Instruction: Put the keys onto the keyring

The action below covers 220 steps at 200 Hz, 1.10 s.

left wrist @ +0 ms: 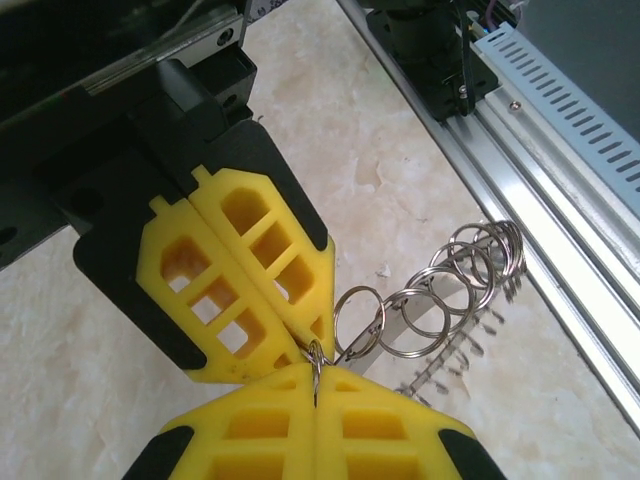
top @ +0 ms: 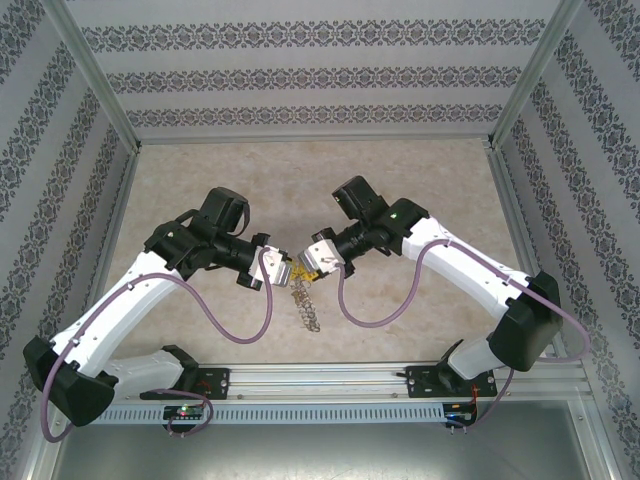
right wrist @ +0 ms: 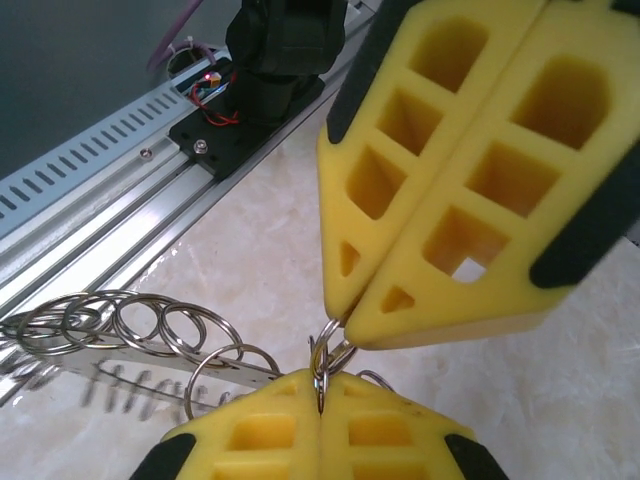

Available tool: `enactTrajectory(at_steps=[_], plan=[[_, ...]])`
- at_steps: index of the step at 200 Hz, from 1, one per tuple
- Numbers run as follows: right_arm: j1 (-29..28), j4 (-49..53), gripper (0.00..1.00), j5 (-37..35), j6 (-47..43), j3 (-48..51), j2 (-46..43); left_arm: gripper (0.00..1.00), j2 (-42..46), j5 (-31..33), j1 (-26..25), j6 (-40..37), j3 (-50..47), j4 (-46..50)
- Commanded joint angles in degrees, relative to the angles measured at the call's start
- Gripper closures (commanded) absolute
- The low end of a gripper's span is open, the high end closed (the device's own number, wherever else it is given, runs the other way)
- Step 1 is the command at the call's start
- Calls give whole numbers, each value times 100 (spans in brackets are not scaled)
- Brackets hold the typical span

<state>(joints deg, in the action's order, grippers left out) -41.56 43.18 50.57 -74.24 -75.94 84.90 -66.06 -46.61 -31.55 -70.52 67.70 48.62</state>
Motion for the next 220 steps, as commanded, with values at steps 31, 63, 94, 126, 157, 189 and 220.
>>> enactTrajectory(at_steps=[31,63,94,126,157,189,220], plan=[[328,-309,100,756,858,95,-154,100,336,577,-19,-87,-112,-46],[473,-677,100,1043,1414,217,-171,100,572,1124,-29,-76,-431,-289],[528,-1391,100,1379,2235,456,-221,100,712,1310,-35,131,-749,-696],[510,-2121,100,1525,2880,743,-359,100,817,1459,-64,337,-1080,-1109],[491,-3163,100,1237,3807,1217,-660,100,953,1437,-88,490,-1293,-1364],[433,-3499,100,786,4396,1337,-706,100,1062,1351,-116,849,-1329,-1719],[314,-3273,100,266,4625,1226,-606,100,1066,1341,-119,749,-1180,-1596]])
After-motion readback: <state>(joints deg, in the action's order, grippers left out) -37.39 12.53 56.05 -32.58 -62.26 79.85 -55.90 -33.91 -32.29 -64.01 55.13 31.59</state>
